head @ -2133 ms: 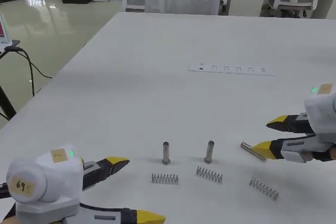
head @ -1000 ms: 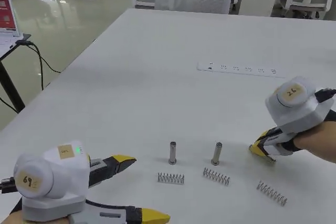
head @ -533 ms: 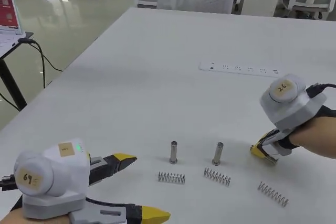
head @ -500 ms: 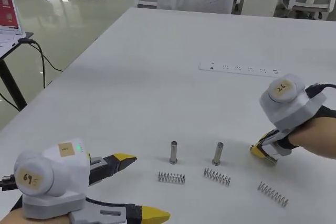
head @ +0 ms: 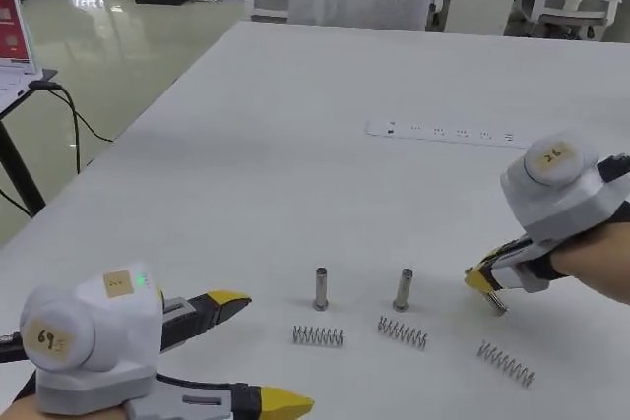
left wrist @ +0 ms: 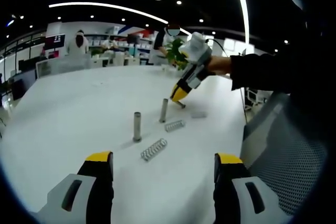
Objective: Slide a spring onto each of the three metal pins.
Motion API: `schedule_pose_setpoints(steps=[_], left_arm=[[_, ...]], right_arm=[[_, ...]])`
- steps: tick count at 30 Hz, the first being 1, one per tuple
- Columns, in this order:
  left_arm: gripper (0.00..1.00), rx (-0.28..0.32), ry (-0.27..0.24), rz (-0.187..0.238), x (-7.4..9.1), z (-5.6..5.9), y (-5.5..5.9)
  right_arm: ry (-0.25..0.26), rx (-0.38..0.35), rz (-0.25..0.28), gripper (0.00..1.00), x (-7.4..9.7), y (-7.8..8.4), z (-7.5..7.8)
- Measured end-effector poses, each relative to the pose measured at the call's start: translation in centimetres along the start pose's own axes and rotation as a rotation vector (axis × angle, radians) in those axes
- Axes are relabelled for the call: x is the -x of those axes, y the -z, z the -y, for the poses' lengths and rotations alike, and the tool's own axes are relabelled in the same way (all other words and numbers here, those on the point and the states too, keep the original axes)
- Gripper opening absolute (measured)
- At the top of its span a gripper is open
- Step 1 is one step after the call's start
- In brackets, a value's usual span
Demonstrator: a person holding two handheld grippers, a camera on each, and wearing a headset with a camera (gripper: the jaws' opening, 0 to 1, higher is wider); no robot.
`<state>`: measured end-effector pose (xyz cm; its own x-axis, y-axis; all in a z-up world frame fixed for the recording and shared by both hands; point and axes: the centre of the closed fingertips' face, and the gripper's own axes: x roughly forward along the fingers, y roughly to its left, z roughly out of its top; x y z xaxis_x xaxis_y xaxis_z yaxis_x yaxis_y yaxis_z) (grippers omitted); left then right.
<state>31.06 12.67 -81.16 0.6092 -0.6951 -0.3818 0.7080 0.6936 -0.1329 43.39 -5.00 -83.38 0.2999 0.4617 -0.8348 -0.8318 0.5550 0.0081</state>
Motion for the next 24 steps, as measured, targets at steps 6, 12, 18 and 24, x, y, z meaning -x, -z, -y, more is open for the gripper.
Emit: schedule_pose_setpoints(steps=[6, 12, 18, 24], left_arm=[[0.74, -0.009, 0.002, -0.004, 0.1, 0.1, 0.0], [0.74, -0.014, 0.002, -0.006, 0.3, 0.3, -0.1], [0.74, -0.019, -0.001, -0.01, 0.4, 0.3, -0.2], [0.74, -0.023, -0.004, -0.014, 0.6, 0.3, -0.3]], right_arm=[[0.005, 0.001, 0.035, 0.05, 0.6, 0.0, -0.6], [0.002, -0.022, 0.085, 0.05, 0.9, -0.3, -0.7], [0.003, -0.023, 0.098, 0.05, 1.0, -0.3, -0.9], [0.002, -0.022, 0.115, 0.05, 1.2, -0.3, -1.1]])
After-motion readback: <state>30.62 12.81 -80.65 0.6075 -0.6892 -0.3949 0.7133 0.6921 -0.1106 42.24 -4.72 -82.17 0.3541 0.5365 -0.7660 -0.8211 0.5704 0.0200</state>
